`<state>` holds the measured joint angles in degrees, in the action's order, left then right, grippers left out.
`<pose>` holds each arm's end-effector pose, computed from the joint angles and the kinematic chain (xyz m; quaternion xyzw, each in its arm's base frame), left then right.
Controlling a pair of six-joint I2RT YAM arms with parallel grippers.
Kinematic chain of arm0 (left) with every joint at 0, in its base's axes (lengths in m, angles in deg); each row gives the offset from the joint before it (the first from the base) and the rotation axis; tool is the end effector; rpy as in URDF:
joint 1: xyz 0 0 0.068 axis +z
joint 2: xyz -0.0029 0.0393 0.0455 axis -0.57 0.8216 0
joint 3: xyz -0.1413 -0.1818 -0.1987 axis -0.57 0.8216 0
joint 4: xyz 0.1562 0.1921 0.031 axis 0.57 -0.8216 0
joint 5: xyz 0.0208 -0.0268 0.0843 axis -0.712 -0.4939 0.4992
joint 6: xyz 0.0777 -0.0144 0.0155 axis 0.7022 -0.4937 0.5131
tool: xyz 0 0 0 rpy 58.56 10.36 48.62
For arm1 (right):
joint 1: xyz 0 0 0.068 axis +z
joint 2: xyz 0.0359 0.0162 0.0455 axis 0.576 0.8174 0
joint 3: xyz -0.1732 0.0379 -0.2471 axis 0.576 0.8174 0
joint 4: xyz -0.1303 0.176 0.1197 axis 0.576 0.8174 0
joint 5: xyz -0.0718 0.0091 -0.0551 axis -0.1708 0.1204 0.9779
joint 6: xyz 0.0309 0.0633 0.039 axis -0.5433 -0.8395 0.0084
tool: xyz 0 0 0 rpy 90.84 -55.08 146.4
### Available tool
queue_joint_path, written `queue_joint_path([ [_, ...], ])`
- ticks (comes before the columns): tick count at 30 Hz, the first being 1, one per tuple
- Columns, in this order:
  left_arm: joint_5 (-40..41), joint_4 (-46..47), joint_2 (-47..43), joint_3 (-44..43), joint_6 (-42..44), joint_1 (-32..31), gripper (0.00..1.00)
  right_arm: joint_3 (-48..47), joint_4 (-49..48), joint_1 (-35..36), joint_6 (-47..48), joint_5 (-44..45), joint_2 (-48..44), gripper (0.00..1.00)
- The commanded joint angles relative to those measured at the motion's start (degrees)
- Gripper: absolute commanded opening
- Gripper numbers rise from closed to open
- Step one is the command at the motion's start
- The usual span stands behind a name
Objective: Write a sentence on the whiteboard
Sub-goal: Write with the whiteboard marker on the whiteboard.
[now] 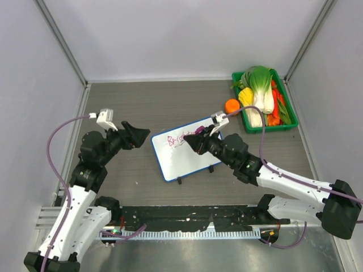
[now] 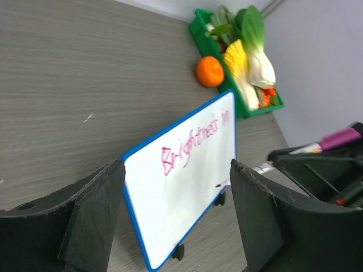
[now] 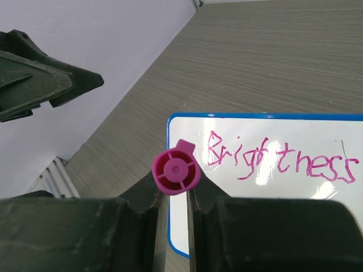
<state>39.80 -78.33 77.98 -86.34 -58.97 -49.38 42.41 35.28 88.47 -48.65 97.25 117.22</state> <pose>0.1411 -0.0541 0.3279 -0.0612 0.7615 -0.3544 0.5392 0.1611 0.1968 0.3249 -0.1159 0.7149 0.3908 0.5681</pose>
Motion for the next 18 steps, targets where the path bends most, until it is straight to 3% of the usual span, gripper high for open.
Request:
queue_joint_path([
  [1, -11.22, 3.82, 6.32, -5.63, 1.84, -1.62, 0.77, -1.42, -6.12, -7.74, -9.26, -17.87, 0.4, 0.01],
  [5, -18.88, 10.86, 11.42, -6.95, 1.32, -5.31, 0.78, 0.08, -9.83, -12.95, -14.73, -24.67, 1.36, 0.01],
  [15, -24.42, 21.84, 22.23, -7.66, 2.64, -12.52, 0.77, 0.43, -10.63, -13.57, -17.02, -27.58, 1.63, 0.0],
  [18, -29.43, 26.06, 25.04, -7.48, 1.41, -13.14, 0.75, 0.43, -11.06, -13.75, -17.72, -28.02, 1.45, 0.01],
])
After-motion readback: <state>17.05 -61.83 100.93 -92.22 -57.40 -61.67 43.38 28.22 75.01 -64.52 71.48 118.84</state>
